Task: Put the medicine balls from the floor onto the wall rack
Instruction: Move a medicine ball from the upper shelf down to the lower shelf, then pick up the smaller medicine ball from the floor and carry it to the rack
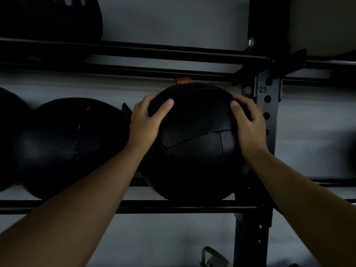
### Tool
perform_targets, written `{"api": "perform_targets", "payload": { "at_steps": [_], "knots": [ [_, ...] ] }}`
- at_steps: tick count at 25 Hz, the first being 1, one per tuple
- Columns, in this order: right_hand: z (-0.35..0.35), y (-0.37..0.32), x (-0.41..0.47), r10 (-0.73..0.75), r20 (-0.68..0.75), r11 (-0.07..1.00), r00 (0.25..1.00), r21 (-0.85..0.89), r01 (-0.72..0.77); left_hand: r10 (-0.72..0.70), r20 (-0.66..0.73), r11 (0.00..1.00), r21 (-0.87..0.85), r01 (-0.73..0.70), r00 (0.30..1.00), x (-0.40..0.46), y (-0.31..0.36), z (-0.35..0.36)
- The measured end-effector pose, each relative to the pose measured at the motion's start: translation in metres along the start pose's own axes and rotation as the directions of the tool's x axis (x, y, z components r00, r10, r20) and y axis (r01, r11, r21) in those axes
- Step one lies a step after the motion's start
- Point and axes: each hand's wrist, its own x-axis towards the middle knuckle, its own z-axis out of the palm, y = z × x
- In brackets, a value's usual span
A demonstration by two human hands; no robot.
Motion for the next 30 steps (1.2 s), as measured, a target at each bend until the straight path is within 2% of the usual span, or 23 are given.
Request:
{"api": "perform_targets", "payload": {
  "at_steps": [8,13,18,21,23,25,26,28,30],
  "knots": [
    [-0.012,-0.009,-0.01,0.002,0.082,0.995,0.997,-0.096,0.006,-0.05,0.064,0.996,0.081,0.045,0.997,-0.015,0.016,-0.008],
    [-0.025,-0.027,-0.031,0.104,0.184,0.952,0.977,-0.304,-0.044,-0.114,0.101,0.946,0.314,0.077,0.988,-0.042,0.038,-0.014],
    [-0.062,-0.042,-0.118,0.274,0.16,0.815,0.948,-0.562,-0.141,-0.07,0.277,0.881,0.468,-0.071,0.958,-0.107,0.022,-0.047],
    [-0.084,-0.055,-0.21,0.433,0.107,0.672,0.895,-0.7,-0.242,0.017,0.396,0.9,0.395,-0.187,0.918,-0.18,0.0,-0.061],
    [-0.101,-0.064,-0.286,0.553,0.063,0.546,0.831,-0.78,-0.305,0.054,0.579,0.919,0.29,-0.267,0.814,-0.246,-0.02,-0.06],
    [-0.129,-0.079,-0.374,0.697,0.036,0.37,0.716,-0.873,-0.316,0.032,0.77,0.953,0.169,-0.251,0.637,-0.329,-0.03,-0.054],
    [-0.148,-0.087,-0.421,0.77,-0.008,0.269,0.638,-0.902,-0.337,-0.001,0.844,0.972,0.127,-0.198,0.536,-0.373,-0.03,-0.053],
    [-0.174,-0.105,-0.51,0.86,-0.113,0.138,0.498,-0.888,-0.439,-0.088,0.943,0.987,0.126,-0.098,0.322,-0.454,-0.031,-0.059],
    [-0.201,-0.13,-0.604,0.912,-0.232,-0.018,0.338,-0.847,-0.53,-0.139,0.99,0.987,0.142,-0.075,0.038,-0.54,-0.032,-0.07]
  ]
}}
